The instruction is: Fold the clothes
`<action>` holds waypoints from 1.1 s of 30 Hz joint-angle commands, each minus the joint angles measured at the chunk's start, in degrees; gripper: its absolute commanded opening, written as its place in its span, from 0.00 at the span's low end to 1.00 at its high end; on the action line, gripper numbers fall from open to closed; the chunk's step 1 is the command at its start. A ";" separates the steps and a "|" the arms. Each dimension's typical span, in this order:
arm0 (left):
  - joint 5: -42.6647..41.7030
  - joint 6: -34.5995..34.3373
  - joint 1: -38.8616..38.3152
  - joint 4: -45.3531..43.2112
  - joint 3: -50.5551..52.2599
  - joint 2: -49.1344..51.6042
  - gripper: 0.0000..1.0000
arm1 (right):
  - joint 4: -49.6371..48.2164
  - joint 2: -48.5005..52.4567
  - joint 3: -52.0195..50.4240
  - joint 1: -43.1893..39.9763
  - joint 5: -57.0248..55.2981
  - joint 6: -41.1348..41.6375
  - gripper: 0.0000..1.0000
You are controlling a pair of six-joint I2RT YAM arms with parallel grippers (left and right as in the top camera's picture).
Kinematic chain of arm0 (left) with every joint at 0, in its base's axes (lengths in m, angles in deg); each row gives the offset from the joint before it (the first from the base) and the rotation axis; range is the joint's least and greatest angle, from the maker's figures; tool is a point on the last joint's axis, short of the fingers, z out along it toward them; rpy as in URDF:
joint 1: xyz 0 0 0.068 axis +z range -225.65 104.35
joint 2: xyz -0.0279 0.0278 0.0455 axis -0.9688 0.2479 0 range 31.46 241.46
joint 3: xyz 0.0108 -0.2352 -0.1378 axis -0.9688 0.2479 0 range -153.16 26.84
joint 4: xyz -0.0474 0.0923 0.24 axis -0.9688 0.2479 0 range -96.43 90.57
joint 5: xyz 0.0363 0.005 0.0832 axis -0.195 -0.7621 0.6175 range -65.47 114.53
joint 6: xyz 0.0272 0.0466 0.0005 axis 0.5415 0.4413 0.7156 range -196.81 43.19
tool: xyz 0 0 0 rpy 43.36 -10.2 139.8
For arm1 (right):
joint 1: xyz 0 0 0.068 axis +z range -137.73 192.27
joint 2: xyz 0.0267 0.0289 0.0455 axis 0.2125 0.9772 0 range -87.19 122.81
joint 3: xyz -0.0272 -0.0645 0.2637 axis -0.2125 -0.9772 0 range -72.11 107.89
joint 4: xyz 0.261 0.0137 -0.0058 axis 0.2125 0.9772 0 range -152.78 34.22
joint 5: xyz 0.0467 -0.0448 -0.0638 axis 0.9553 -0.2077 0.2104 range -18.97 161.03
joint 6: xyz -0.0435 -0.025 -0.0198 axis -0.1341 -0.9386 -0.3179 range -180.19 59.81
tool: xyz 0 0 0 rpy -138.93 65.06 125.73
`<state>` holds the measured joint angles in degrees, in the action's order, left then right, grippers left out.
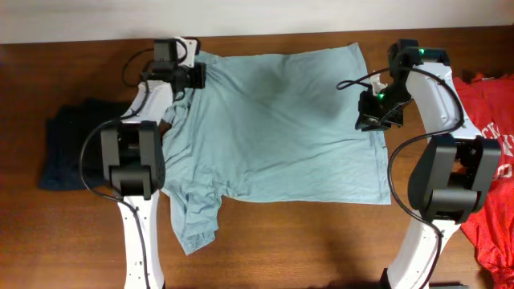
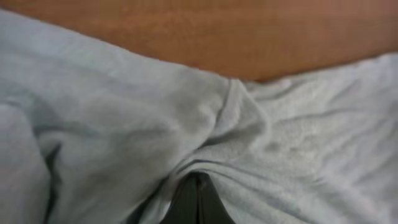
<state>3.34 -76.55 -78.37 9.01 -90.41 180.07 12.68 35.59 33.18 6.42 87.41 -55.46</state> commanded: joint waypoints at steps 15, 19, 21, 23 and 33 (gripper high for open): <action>0.00 2.58 1.95 42.97 -46.82 6.84 0.44 | 5.20 -0.55 0.13 -7.74 -6.64 2.23 0.63; 1.51 4.61 2.29 56.92 -61.11 6.84 0.47 | 6.69 -1.68 0.13 -11.28 -1.51 0.07 0.60; 4.37 4.83 2.38 62.20 -62.49 3.30 0.45 | 7.58 -3.80 0.13 -12.26 -0.87 -0.09 0.60; 7.87 4.81 2.36 66.84 -62.55 -0.94 0.42 | 8.17 -6.86 0.13 -12.26 -0.87 -0.24 0.61; 18.01 2.73 1.53 81.26 -61.57 -25.16 0.49 | 11.37 -37.11 0.13 -11.74 -0.35 2.51 0.63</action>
<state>18.07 -72.93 -76.34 89.99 -151.72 163.83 23.50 8.38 32.79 -5.62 86.21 -54.35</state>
